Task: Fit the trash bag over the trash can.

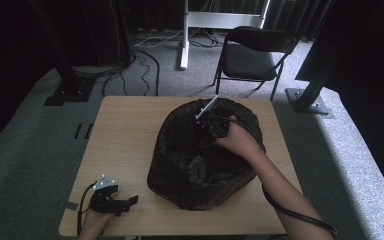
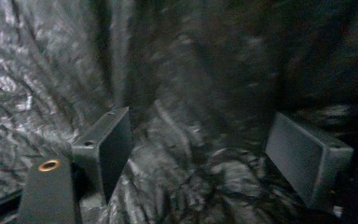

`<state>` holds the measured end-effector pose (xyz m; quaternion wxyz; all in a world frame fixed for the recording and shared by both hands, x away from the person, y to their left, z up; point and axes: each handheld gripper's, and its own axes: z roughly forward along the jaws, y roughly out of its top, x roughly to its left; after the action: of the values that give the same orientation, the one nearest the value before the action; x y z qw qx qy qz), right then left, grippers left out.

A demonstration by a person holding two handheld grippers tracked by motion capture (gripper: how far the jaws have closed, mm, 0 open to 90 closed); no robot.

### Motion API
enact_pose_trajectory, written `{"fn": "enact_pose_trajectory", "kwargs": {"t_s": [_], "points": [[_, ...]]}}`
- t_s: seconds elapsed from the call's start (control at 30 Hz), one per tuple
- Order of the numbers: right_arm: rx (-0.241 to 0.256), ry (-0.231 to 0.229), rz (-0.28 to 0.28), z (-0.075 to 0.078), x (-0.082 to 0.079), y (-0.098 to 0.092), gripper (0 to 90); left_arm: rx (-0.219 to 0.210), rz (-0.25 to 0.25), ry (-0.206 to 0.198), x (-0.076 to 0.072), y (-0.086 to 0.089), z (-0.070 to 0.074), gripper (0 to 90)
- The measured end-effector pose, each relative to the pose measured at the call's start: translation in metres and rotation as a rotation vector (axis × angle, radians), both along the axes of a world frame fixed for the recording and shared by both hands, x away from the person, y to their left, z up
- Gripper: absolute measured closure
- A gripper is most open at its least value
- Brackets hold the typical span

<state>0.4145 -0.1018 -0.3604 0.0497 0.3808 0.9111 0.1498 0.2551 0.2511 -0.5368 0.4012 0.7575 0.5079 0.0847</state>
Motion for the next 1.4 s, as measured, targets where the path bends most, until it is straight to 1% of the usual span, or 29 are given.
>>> {"fn": "enact_pose_trajectory", "kwargs": {"t_s": [0.13, 0.2, 0.3, 0.33, 0.37, 0.4, 0.43, 0.53, 0.6, 0.67, 0.7, 0.73, 0.77, 0.8, 0.83, 0.87, 0.9, 0.93, 0.97, 1.07, 1.1, 1.13, 1.17, 1.23, 1.27, 1.3, 1.33, 1.37, 1.4], "points": [[0.090, -0.059, -0.008, 0.024, -0.006, -0.009, 20.3, 0.003, 0.004, -0.006, 0.000, 0.000, 0.001, 0.0], [0.121, -0.101, -0.009, 0.040, -0.012, -0.015, 20.1, 0.005, 0.002, -0.001, 0.000, 0.000, 0.001, 0.0], [0.204, -0.149, 0.010, 0.066, -0.022, -0.025, 19.9, 0.010, 0.005, 0.001, 0.000, 0.001, 0.001, 0.0], [0.204, -0.149, 0.010, 0.066, -0.022, -0.025, 19.9, 0.010, 0.005, 0.001, 0.000, 0.001, 0.001, 0.0], [0.224, -0.158, 0.013, 0.072, -0.025, -0.027, 19.9, 0.006, 0.008, 0.000, 0.000, 0.001, 0.000, 0.0], [0.266, -0.188, 0.017, 0.082, -0.030, -0.031, 19.9, 0.005, 0.006, 0.002, 0.001, 0.001, 0.000, 0.0], [0.287, -0.198, 0.020, 0.085, -0.032, -0.031, 19.9, 0.009, 0.008, 0.002, 0.001, 0.001, 0.000, 0.0], [0.357, -0.185, 0.069, 0.095, -0.045, -0.033, 19.9, 0.004, 0.013, 0.000, 0.000, 0.001, 0.001, 0.0], [0.423, -0.186, 0.122, 0.100, -0.060, -0.035, 19.9, -0.001, 0.014, -0.001, -0.001, 0.002, 0.002, 0.0], [0.517, -0.183, 0.198, 0.104, -0.078, -0.038, 20.0, -0.002, 0.017, 0.002, 0.000, 0.004, 0.001, 0.0], [0.560, -0.162, 0.238, 0.103, -0.087, -0.038, 20.1, -0.003, 0.020, 0.003, 0.000, 0.004, 0.001, 0.0], [0.573, -0.148, 0.256, 0.102, -0.092, -0.037, 20.1, -0.004, 0.023, 0.003, 0.000, 0.005, 0.001, 0.0], [0.573, -0.148, 0.256, 0.102, -0.092, -0.037, 20.1, -0.004, 0.023, 0.003, 0.000, 0.005, 0.001, 0.0], [0.575, -0.133, 0.288, 0.099, -0.097, -0.035, 20.0, -0.003, 0.022, 0.001, 0.000, 0.004, 0.001, 0.0], [0.537, -0.117, 0.306, 0.092, -0.099, -0.029, 20.1, -0.001, 0.020, 0.003, 0.000, 0.004, 0.001, 0.0], [0.434, -0.126, 0.320, 0.081, -0.097, -0.019, 20.2, -0.002, 0.019, 0.003, 0.000, 0.003, 0.001, 0.0], [0.434, -0.126, 0.320, 0.081, -0.097, -0.019, 20.2, -0.002, 0.019, 0.003, 0.000, 0.003, 0.001, 0.0], [0.341, -0.126, 0.329, 0.071, -0.092, -0.011, 20.9, -0.002, 0.019, 0.002, 0.000, 0.003, 0.001, 0.0], [0.341, -0.126, 0.329, 0.071, -0.092, -0.011, 20.9, -0.002, 0.018, 0.002, 0.000, 0.003, 0.001, 0.0], [0.207, -0.094, 0.338, 0.054, -0.084, 0.005, 21.0, -0.005, 0.018, 0.003, 0.000, 0.003, 0.000, 0.0], [0.151, -0.068, 0.345, 0.047, -0.082, 0.011, 23.1, -0.001, 0.018, 0.003, 0.000, 0.003, 0.000, 0.0], [0.074, -0.047, 0.373, 0.036, -0.081, 0.019, 24.2, -0.001, 0.018, 0.004, 0.000, 0.003, 0.000, 0.0], [0.074, -0.047, 0.373, 0.036, -0.081, 0.019, 24.2, -0.003, 0.016, 0.003, 0.000, 0.004, 0.000, 0.0], [0.028, -0.052, 0.391, 0.030, -0.080, 0.025, 27.1, 0.000, 0.017, 0.001, 0.000, 0.004, 0.000, 0.0], [0.033, -0.031, 0.389, 0.030, -0.078, 0.026, 25.6, -0.002, 0.014, 0.003, 0.000, 0.004, 0.001, 0.0], [0.038, -0.034, 0.378, 0.031, -0.076, 0.026, 24.9, -0.001, 0.015, 0.003, 0.000, 0.004, 0.001, 0.0], [0.066, -0.066, 0.365, 0.039, -0.073, 0.022, 24.0, 0.000, 0.014, 0.002, 0.000, 0.004, 0.001, 0.0], [0.087, -0.075, 0.353, 0.042, -0.073, 0.020, 22.2, -0.002, 0.015, 0.002, 0.000, 0.004, 0.001, 0.0], [0.126, -0.096, 0.333, 0.048, -0.072, 0.015, 21.1, -0.003, 0.019, 0.002, -0.001, 0.004, 0.001, 0.0]]}}
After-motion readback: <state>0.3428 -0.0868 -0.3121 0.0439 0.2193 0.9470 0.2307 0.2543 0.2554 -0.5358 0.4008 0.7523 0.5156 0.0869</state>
